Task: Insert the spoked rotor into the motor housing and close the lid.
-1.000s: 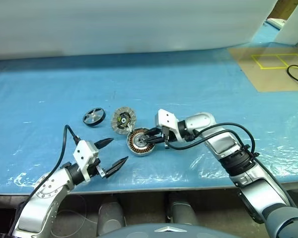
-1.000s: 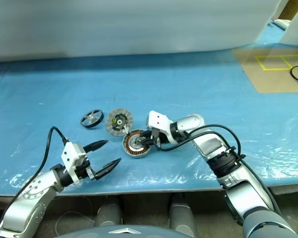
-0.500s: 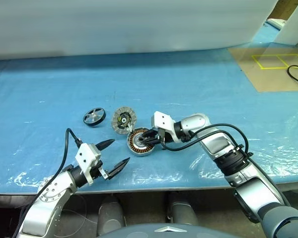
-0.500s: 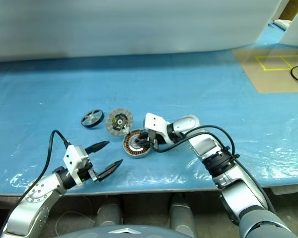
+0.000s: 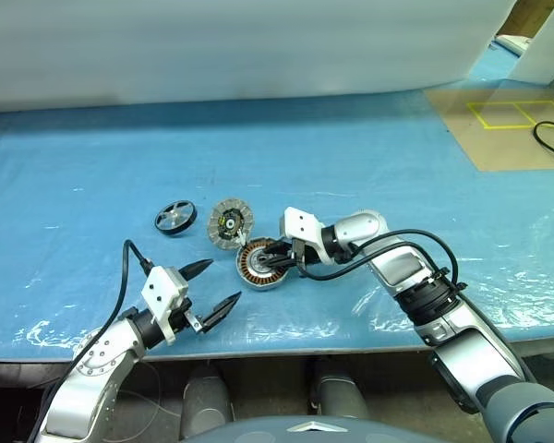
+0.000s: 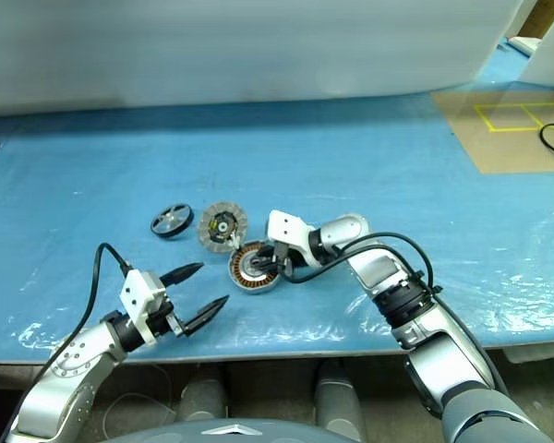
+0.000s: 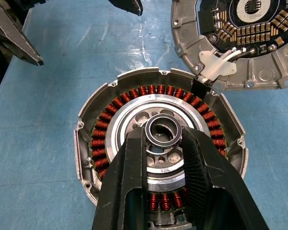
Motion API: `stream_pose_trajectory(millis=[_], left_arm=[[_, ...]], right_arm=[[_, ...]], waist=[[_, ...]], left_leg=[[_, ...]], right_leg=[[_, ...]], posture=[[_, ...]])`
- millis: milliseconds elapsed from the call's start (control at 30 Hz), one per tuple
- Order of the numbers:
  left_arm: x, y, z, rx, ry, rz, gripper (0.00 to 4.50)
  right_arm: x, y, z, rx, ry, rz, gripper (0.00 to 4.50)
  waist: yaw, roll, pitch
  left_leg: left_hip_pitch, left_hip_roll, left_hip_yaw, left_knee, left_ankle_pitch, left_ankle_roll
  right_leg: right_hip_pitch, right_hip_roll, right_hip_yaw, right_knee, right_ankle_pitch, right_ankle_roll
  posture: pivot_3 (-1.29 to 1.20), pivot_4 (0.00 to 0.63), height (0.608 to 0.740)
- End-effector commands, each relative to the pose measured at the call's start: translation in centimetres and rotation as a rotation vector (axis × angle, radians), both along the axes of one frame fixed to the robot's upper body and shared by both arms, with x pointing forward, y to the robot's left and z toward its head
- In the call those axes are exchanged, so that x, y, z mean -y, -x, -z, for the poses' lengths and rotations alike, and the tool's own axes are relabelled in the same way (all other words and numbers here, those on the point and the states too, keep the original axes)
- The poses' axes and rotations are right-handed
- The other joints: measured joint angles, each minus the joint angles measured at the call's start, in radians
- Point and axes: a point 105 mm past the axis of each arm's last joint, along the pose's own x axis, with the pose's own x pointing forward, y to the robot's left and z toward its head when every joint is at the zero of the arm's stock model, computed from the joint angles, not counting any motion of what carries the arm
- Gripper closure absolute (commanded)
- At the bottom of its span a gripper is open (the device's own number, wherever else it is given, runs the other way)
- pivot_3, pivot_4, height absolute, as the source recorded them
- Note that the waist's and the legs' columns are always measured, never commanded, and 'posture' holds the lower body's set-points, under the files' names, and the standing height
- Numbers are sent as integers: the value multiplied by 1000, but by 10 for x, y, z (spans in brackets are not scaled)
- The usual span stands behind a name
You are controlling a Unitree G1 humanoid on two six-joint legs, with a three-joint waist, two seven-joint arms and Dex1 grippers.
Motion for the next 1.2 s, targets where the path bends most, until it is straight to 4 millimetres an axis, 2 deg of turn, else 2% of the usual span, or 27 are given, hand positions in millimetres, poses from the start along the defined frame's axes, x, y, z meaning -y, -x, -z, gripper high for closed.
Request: stream_pose_trajectory(millis=[33,1200], left_arm=[[-1,-2,-7,39,1,-3,0],[-1,-3,-5,37,0,1,0]], right_arm=[[-2,1,-6,25,-4,-25,3848],[-6,8,-3,10,-16,-44,3848]], waist=[[0,0,0],[0,0,0]], left_leg=[[0,0,0,0,0,0],[0,0,0,0,0,0]], right_leg=[[0,0,0,0,0,0],[1,0,0,0,0,0]], posture=[[0,150,740],[0,150,740]])
